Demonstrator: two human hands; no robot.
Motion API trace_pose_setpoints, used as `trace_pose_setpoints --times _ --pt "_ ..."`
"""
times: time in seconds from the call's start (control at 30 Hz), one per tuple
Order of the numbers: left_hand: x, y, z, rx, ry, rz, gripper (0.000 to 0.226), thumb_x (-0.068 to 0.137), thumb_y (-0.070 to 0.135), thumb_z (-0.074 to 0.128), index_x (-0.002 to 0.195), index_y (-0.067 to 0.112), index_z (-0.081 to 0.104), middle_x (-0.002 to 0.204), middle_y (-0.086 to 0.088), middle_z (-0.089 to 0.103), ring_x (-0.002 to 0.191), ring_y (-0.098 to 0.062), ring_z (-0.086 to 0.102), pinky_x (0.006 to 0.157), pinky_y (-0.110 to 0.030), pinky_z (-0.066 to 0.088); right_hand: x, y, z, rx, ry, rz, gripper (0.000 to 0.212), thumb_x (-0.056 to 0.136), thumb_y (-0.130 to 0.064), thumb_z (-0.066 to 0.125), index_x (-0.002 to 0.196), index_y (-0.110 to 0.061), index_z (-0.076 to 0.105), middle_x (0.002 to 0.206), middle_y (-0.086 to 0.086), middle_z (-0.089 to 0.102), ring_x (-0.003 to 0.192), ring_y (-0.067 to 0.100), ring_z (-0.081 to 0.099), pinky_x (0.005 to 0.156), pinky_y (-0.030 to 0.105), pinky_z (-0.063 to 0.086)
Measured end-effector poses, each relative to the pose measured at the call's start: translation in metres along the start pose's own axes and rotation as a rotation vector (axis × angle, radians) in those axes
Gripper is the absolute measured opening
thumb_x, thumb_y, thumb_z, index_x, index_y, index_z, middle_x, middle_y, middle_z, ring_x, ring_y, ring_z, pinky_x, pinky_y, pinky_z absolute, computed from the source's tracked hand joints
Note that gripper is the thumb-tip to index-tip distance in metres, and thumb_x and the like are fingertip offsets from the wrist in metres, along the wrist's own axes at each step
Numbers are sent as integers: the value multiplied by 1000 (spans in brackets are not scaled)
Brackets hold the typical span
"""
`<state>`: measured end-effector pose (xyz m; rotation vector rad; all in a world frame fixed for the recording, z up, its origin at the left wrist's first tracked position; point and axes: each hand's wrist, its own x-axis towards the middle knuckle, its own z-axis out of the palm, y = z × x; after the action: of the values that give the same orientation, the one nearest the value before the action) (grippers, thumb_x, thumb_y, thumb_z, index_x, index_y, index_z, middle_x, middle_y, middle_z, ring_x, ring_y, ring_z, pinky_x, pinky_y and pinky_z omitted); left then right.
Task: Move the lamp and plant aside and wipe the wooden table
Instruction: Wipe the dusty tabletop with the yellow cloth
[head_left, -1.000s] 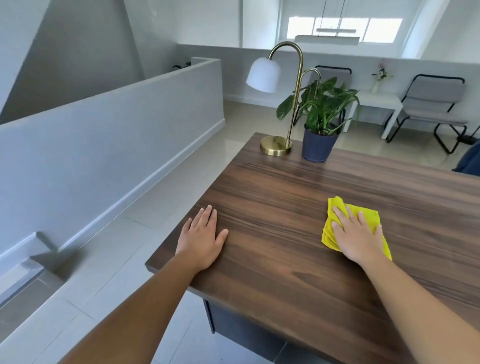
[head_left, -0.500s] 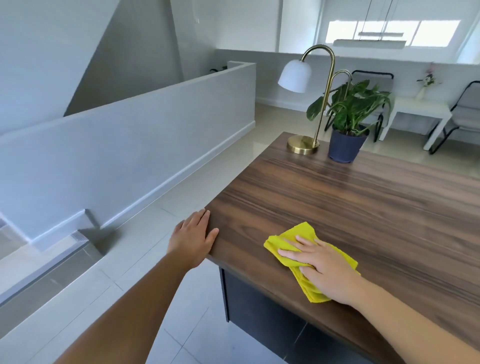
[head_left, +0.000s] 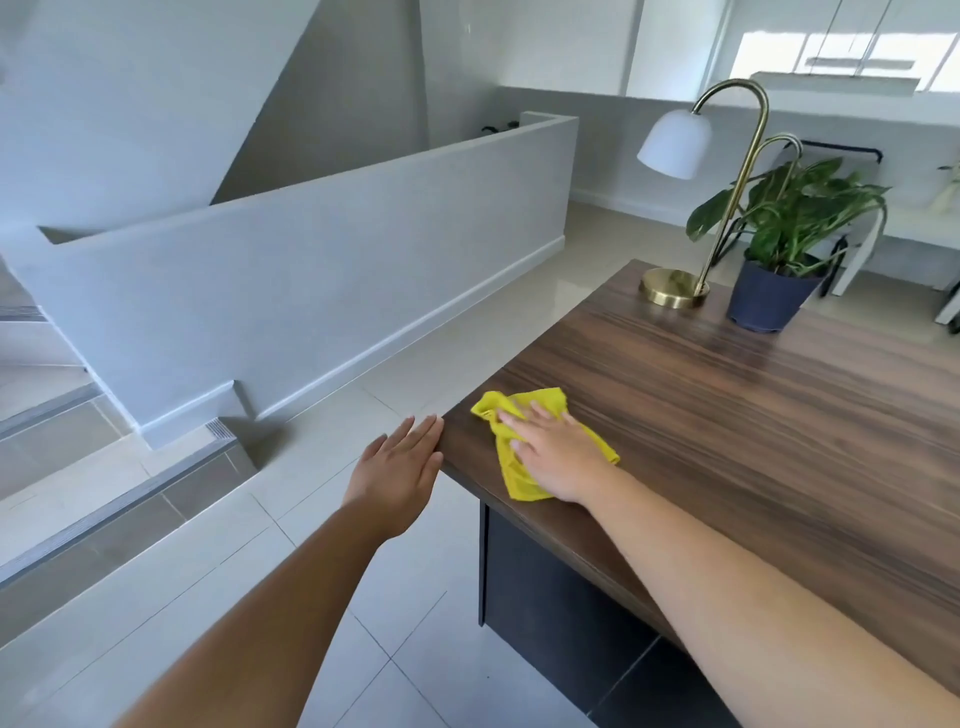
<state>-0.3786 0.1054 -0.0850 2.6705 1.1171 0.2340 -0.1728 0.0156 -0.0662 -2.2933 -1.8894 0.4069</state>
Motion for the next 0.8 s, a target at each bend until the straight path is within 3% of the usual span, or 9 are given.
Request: trace_pose_setpoints --times 0.13,0.2,0.4,0.5,0.67,0.8 --pt "2 13 2 32 -18 -30 54 99 41 17 150 22 11 160 8 10 147 -9 3 118 -31 5 -30 46 -7 -24 74 228 50 102 -31 22 151 -32 12 161 -4 12 149 16 5 119 43 7" --pt "6 28 5 29 -11 -25 57 99 43 19 150 19 14 160 5 11 147 -11 5 119 -32 6 -59 57 -5 -48 68 257 50 102 -34 20 150 -36 9 162 -6 7 149 16 2 120 43 6" --pt "33 95 12 -45 -28 90 56 98 43 25 148 19 21 159 4 15 146 -14 12 117 -35 14 -144 48 9 -57 -20 -39 49 101 -38 23 145 -50 7 153 -24 -12 145 7 -14 118 37 -10" --pt "43 128 17 -83 -59 125 55 99 42 26 148 19 21 159 3 18 145 -14 16 115 -37 20 -189 66 8 -29 -16 -33 49 101 -39 25 144 -54 6 150 -31 -11 140 -1 -18 116 32 -12" --pt "45 158 31 -9 -102 170 56 98 46 23 148 21 21 158 2 18 146 -16 15 118 -39 16 -268 145 -9 52 114 383 49 102 -36 27 142 -52 6 154 -27 1 145 1 -6 119 33 -2" --pt "41 171 40 36 -111 157 58 96 50 24 148 25 19 159 4 15 147 -15 8 118 -41 8 -287 195 -20 7 171 841 50 101 -38 23 148 -42 7 161 -11 8 149 16 3 119 46 8"
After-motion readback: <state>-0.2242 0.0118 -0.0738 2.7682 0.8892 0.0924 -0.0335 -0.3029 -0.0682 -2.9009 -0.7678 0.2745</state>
